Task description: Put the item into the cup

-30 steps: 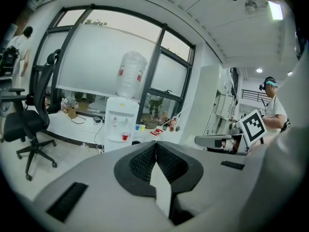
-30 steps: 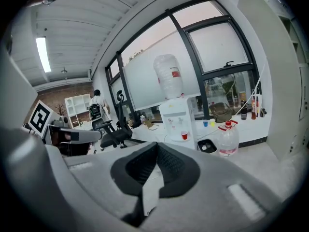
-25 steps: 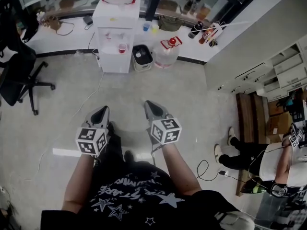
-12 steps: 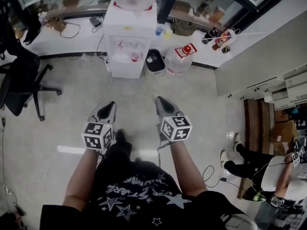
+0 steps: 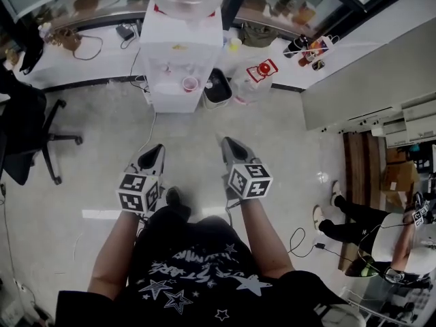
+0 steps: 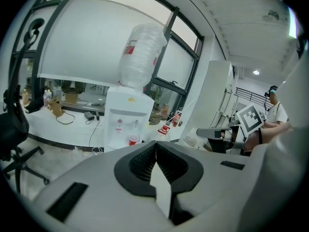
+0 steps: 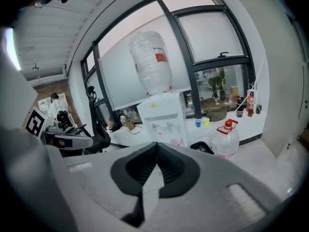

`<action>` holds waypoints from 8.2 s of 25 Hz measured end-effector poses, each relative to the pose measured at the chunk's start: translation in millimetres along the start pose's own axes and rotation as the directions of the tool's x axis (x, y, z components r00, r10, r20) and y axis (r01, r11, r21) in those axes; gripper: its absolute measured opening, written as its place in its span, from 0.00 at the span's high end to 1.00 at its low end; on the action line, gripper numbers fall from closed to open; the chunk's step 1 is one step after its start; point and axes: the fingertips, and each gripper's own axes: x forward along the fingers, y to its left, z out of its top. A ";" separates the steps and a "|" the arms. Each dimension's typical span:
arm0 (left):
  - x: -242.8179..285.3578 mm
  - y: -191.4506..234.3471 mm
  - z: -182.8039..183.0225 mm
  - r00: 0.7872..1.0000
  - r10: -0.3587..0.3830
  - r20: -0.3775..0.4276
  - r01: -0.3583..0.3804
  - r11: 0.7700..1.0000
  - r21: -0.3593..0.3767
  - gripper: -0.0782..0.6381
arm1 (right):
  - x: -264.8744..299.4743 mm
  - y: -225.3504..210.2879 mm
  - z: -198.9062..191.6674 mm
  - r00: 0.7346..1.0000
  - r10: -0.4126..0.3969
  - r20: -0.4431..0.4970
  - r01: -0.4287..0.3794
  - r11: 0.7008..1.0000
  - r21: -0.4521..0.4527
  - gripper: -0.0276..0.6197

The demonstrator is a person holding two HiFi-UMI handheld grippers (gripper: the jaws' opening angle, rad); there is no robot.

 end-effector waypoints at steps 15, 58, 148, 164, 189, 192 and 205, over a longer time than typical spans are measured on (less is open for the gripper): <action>67.0 48.2 -3.9 0.999 0.015 -0.049 -0.018 0.999 -0.047 0.88 | 69.6 -34.2 -14.9 0.998 -0.022 -0.058 0.025 0.999 0.044 0.95; 315.1 177.5 -27.1 0.986 0.157 -0.057 -0.165 0.974 -0.158 0.88 | 386.0 -112.6 -33.6 0.957 0.207 -0.205 -0.215 0.976 -0.020 0.95; 91.1 26.9 -44.7 0.990 -0.054 -0.127 0.065 0.994 0.083 0.88 | 100.3 14.6 -32.0 0.992 0.078 -0.104 -0.090 0.990 -0.110 0.95; 33.5 -31.8 -31.8 0.999 0.015 -0.034 -0.013 0.999 0.044 0.88 | 8.5 13.2 -33.2 0.987 0.138 -0.081 -0.143 0.987 -0.068 0.96; -135.7 -184.6 -77.4 0.987 0.087 0.136 -0.099 0.991 0.084 0.88 | -208.2 70.0 -76.7 0.964 0.266 0.010 -0.262 0.955 -0.140 0.96; -152.7 -199.2 -81.6 0.983 0.093 0.156 -0.107 0.991 0.082 0.88 | -227.1 78.4 -81.3 0.960 0.281 0.013 -0.275 0.949 -0.156 0.96; -185.2 -248.4 -87.7 0.974 0.108 0.197 -0.127 0.988 0.086 0.88 | -279.3 90.6 -90.1 0.941 0.337 0.033 -0.328 0.931 -0.163 0.96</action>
